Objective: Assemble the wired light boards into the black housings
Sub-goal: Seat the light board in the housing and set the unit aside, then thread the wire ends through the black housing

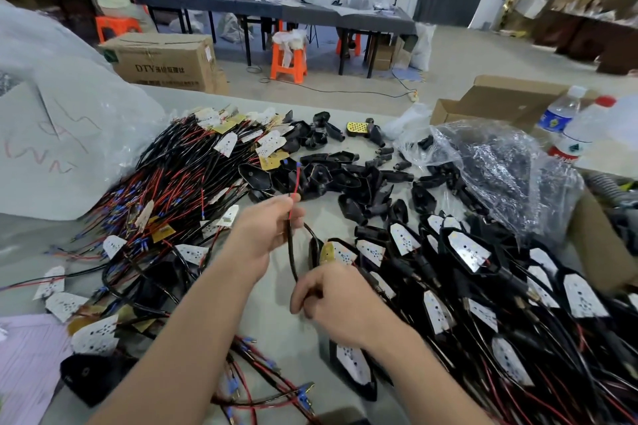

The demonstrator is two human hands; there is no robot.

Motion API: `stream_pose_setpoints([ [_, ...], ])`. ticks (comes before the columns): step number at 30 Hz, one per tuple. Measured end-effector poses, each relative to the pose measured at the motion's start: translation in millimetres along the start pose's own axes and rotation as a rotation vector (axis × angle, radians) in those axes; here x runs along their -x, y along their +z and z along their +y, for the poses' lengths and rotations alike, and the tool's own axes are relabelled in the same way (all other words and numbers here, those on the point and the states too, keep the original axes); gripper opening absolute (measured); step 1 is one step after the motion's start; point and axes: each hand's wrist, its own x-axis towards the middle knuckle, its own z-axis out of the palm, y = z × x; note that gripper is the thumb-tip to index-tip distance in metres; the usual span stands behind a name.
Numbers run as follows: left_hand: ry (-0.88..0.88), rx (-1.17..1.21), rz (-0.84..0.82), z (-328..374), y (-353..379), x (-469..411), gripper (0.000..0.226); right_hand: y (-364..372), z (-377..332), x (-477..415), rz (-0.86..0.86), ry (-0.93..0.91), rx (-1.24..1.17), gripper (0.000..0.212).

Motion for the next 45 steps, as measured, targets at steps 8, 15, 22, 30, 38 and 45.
stream_pose_setpoints([
  [8, 0.060, -0.028, 0.121, -3, -6, -33, 0.009, 5, 11, 12, 0.081, 0.051, 0.051, 0.032],
  [15, 0.135, -0.140, 0.149, -22, 3, -36, 0.010, -58, 15, -9, 0.321, 0.060, 0.009, 0.032],
  [22, 0.214, -0.262, 0.081, -20, 31, -30, 0.013, -206, 61, -52, 0.444, 0.232, 0.334, 0.033],
  [30, 0.235, -0.324, 0.050, -32, 72, -24, 0.011, -237, 185, -66, 0.004, 0.595, 0.886, 0.025],
  [38, 0.215, -0.358, 0.040, -37, 81, -15, 0.015, -226, 206, -78, 0.023, 0.581, 0.723, 0.029],
  [45, 0.245, -0.431, 0.097, -38, 81, -9, 0.014, -221, 144, -81, 0.134, 0.392, 0.456, 0.020],
])
